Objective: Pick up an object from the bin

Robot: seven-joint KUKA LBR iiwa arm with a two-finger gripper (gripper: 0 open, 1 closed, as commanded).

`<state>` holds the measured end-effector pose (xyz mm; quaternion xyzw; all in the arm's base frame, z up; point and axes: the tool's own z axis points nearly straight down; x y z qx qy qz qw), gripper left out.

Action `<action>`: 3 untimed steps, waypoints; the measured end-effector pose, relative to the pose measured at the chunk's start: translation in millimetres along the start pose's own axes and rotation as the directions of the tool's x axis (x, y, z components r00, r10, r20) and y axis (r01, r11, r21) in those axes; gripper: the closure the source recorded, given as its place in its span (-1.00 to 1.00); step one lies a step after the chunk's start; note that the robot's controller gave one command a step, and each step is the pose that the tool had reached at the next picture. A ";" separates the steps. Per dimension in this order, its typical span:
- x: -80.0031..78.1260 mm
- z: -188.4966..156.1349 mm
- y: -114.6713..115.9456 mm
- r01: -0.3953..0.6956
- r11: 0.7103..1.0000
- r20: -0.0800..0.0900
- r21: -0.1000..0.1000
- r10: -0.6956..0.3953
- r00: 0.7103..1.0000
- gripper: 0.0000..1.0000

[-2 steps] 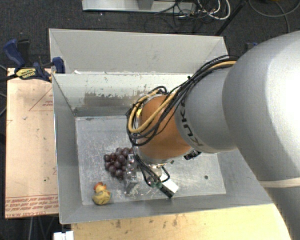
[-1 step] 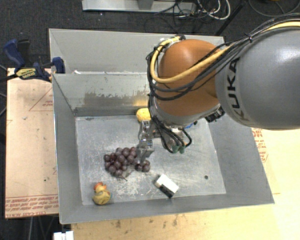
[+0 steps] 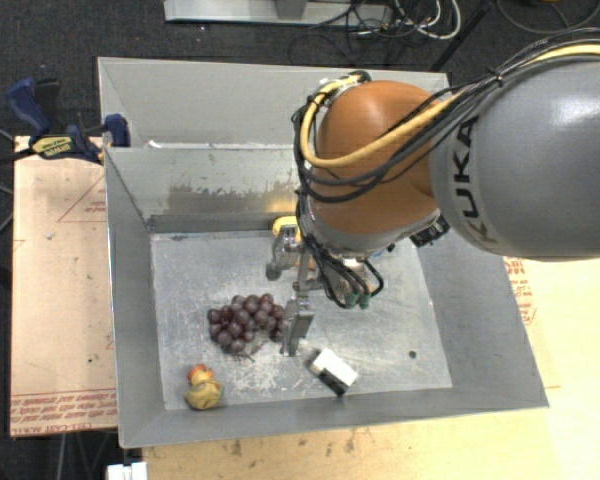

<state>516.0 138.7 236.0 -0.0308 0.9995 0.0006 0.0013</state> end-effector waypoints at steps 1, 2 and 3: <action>0.0 0.0 0.0 0.000 1.000 0.000 0.000 0.000 1.000 -1.00; -13.5 44.5 1.1 0.001 1.000 0.007 -0.002 -0.001 1.000 -1.00; -4.2 97.0 24.3 -0.127 0.992 0.000 0.000 0.127 0.992 -1.00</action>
Offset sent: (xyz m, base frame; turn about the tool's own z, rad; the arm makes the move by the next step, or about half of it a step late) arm 0.0408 0.0034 -0.1660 -0.0042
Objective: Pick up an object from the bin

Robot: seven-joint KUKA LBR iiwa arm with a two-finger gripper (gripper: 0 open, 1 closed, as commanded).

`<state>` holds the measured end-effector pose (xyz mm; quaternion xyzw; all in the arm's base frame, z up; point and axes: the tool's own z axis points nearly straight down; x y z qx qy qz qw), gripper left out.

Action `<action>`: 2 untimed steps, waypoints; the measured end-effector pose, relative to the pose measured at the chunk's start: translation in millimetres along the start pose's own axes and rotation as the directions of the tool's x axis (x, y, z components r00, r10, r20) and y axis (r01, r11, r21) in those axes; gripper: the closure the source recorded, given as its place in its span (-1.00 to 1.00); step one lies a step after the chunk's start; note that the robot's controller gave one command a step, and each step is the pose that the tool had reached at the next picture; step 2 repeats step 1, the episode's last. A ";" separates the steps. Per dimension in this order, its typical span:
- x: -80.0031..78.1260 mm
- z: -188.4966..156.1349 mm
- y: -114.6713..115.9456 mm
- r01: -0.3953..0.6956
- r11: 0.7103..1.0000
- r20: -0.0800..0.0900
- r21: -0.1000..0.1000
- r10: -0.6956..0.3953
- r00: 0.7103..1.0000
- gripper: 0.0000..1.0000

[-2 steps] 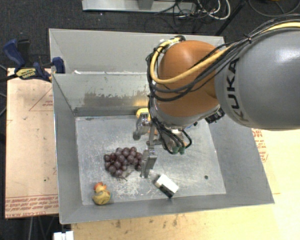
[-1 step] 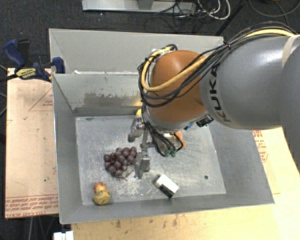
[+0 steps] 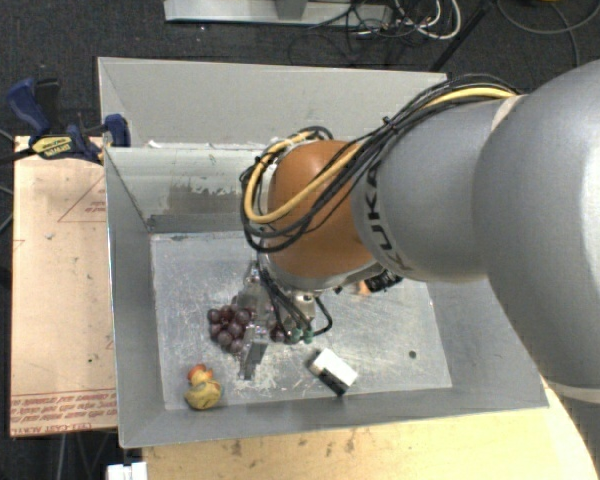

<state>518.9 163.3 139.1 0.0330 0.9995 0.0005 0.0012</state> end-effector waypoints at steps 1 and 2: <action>-39.6 55.6 -11.2 -0.054 0.998 0.041 -0.017 0.055 0.998 1.00; -39.6 55.6 -11.2 -0.054 0.998 0.041 -0.017 0.055 0.998 1.00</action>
Offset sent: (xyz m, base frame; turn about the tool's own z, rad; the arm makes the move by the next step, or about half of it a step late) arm 0.0000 0.0000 0.0000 0.0000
